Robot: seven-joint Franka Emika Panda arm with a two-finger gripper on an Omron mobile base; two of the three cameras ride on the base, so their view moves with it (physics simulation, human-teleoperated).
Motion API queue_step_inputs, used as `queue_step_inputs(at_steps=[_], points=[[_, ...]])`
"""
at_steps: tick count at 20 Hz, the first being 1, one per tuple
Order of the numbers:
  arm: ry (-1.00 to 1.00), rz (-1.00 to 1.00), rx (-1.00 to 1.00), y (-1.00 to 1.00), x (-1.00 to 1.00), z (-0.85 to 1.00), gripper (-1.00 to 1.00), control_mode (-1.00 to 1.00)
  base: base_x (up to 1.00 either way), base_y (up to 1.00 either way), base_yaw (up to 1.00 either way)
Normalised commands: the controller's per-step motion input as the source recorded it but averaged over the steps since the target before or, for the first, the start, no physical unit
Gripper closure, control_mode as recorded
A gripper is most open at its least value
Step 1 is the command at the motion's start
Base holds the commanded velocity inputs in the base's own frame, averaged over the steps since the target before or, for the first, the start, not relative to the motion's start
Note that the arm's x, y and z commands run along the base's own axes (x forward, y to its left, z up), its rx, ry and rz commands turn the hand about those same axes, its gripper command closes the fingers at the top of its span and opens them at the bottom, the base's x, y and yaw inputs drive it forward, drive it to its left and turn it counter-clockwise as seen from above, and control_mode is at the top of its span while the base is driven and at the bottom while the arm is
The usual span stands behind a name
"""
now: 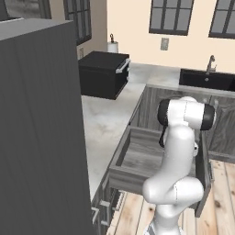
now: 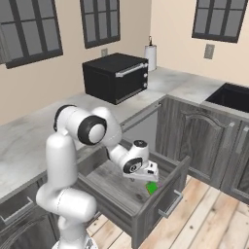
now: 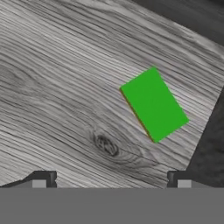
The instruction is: Restock the sink supplies by placing the sponge and soap dispenser on the counter and next to the sink. Make sure the soap dispenser is upright.
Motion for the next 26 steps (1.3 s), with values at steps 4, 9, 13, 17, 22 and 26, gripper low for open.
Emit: queue_step_inputs(at_steps=[4,9,13,17,22,26], points=[[0.08,0.14,0.00,-0.28,0.40,-0.27,-1.00,-1.00,0.00,0.00,0.00],[0.02,0.15,0.00,-0.42,0.23,-0.19,-1.00,-1.00,0.00,0.00,0.00],[0.07,0.18,0.00,-0.28,0.34,-0.29,-1.00,-1.00,0.00,0.00,0.00],[0.07,0.20,0.00,-0.11,0.29,-0.36,-1.00,-1.00,0.00,0.00,0.00],[0.05,0.19,0.00,-0.02,0.10,-0.40,-1.00,-1.00,0.00,0.00,0.00],[0.02,0.11,0.00,0.00,0.00,-0.16,-1.00,-1.00,0.00,0.00,0.00]])
